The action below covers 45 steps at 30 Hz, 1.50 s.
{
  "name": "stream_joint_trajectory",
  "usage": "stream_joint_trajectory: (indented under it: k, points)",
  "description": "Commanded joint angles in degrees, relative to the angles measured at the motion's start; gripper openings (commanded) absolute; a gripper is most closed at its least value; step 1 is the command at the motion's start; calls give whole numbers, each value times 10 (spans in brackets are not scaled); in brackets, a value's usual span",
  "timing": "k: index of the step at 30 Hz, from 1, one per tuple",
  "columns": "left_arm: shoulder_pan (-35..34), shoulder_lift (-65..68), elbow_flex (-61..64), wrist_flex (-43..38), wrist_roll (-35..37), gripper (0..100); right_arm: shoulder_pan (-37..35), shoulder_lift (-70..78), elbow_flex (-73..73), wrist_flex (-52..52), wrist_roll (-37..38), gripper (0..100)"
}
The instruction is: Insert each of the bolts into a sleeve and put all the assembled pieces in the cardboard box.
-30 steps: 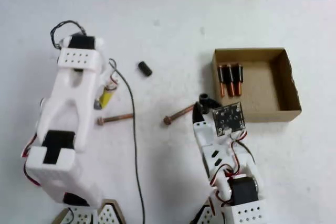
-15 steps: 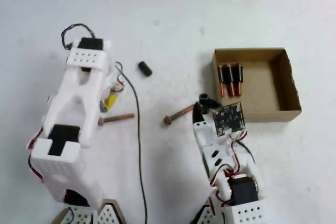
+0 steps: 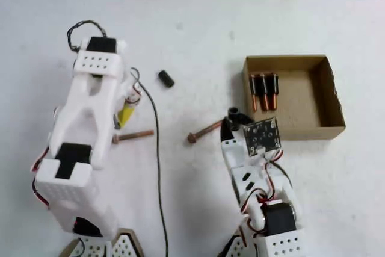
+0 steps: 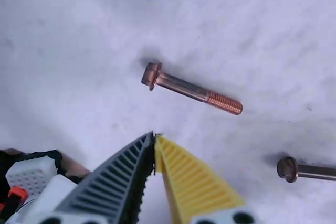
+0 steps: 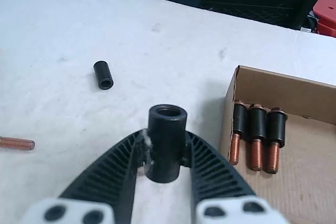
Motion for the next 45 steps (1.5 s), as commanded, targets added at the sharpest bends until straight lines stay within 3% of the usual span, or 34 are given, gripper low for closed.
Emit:
stream_joint_trajectory:
  k: [1, 4, 10, 14, 25, 32, 45]
  points:
    - [7, -38, -31, 7, 2, 20, 1, -7, -4, -16, -4, 17]
    - [7, -95, -31, -4, -26, 21, 1, -7, -4, -16, -4, 17]
    - [3, -211, -27, -24, -236, 21, 1, -7, -4, -16, -4, 17]
    - [3, -267, -25, -4, -320, 22, 1, -7, -4, -16, -4, 17]
    - [11, -385, 104, 2, -325, 21, 1, -7, -4, -16, -4, 17]
    - [14, -477, 218, -50, -323, 21, 1, -7, -4, -16, -4, 17]
    - [9, -513, 519, -322, -315, 24, 1, -7, -4, -15, -4, 17]
